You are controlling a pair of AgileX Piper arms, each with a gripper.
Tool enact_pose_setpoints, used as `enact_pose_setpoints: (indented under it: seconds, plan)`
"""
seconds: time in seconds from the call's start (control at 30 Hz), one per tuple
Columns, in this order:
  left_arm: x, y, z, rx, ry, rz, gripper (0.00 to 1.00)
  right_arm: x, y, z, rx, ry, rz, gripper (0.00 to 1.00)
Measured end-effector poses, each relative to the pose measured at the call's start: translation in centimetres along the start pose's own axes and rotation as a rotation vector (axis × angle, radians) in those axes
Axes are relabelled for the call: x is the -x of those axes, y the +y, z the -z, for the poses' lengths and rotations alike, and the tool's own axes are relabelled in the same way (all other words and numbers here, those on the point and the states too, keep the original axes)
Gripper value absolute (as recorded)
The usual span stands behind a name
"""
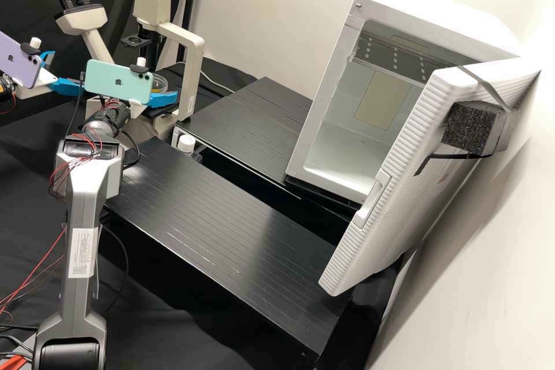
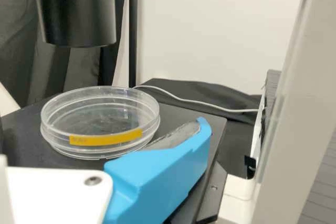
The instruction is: Move the petri dish to the bench.
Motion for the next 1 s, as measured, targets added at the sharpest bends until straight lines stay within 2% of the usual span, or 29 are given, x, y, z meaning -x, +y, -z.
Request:
enact_pose_setpoints:
  seconds: [0.3,0.33,0.37,0.57,0.7,0.83,1.0]
  plan:
    - [0.0,0.0,0.0,0.000,0.000,0.000,1.00,-0.8,0.0,0.1,0.015,-0.028,-0.010,1.00]
    - [0.0,0.0,0.0,0.000,0.000,0.000,1.00,-0.9,-0.2,0.0,0.025,-0.030,-0.005,1.00]
    - [0.0,0.0,0.0,0.000,0.000,0.000,1.00,-1.0,-0.3,0.0,0.030,-0.033,-0.001,0.00]
    - [0.0,0.0,0.0,0.000,0.000,0.000,1.00,-1.3,-0.4,0.0,0.036,-0.040,0.006,0.00]
    - [0.0,0.0,0.0,0.000,0.000,0.000,1.00,-1.3,-0.4,0.0,0.055,-0.041,0.011,0.00]
    - [0.0,0.0,0.0,0.000,0.000,0.000,1.00,-1.3,-0.5,0.0,0.029,-0.050,0.029,0.00]
    - [0.0,0.0,0.0,0.000,0.000,0.000,1.00,-1.3,-0.6,-0.1,0.030,-0.056,0.035,0.00]
